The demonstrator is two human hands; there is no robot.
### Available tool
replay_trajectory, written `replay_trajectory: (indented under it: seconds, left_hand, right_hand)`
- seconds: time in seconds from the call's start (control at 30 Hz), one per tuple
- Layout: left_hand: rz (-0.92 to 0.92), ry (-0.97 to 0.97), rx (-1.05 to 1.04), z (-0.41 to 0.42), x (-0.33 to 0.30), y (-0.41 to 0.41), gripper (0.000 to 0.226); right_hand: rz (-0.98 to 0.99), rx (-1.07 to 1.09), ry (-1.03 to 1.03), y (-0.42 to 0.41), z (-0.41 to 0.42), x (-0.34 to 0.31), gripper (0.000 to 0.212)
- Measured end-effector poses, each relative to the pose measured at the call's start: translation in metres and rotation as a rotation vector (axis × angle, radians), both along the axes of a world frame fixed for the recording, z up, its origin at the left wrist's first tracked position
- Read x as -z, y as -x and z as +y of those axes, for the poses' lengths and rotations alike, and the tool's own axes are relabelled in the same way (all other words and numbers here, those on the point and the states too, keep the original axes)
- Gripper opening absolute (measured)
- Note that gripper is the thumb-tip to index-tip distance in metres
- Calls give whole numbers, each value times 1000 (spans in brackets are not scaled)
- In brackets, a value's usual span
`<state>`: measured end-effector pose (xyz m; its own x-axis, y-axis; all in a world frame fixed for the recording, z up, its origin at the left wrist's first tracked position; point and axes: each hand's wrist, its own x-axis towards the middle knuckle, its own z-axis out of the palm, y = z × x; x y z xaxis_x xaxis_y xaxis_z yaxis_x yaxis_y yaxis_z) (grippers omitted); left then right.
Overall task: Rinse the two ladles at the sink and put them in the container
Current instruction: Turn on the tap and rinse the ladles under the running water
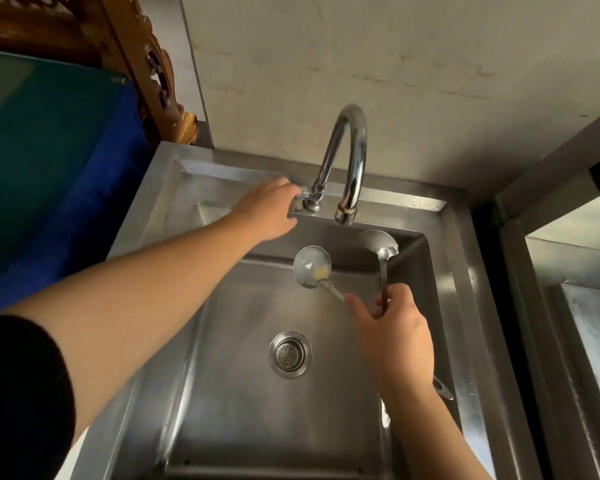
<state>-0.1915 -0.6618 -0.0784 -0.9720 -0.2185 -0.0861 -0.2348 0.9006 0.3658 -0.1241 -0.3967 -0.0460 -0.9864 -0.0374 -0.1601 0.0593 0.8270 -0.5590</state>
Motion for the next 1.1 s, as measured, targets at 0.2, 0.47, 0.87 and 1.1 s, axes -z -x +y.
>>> replay_trajectory:
  seconds: [0.2,0.47,0.87,1.1]
  left_hand:
    - [-33,92,105,-1,3,33,23]
    - [-84,106,135,2,-10,43,17]
    - [-190,71,149,-3,-22,54,16]
    - [-203,47,148,-4,-24,54,14]
  right_hand:
    - [48,4,1,1,-1,2,38]
    - [52,18,5,10,-1,-1,36]
    - [83,5,-1,27,-7,-17,35]
    - [75,-6,-14,29,-10,-20,36]
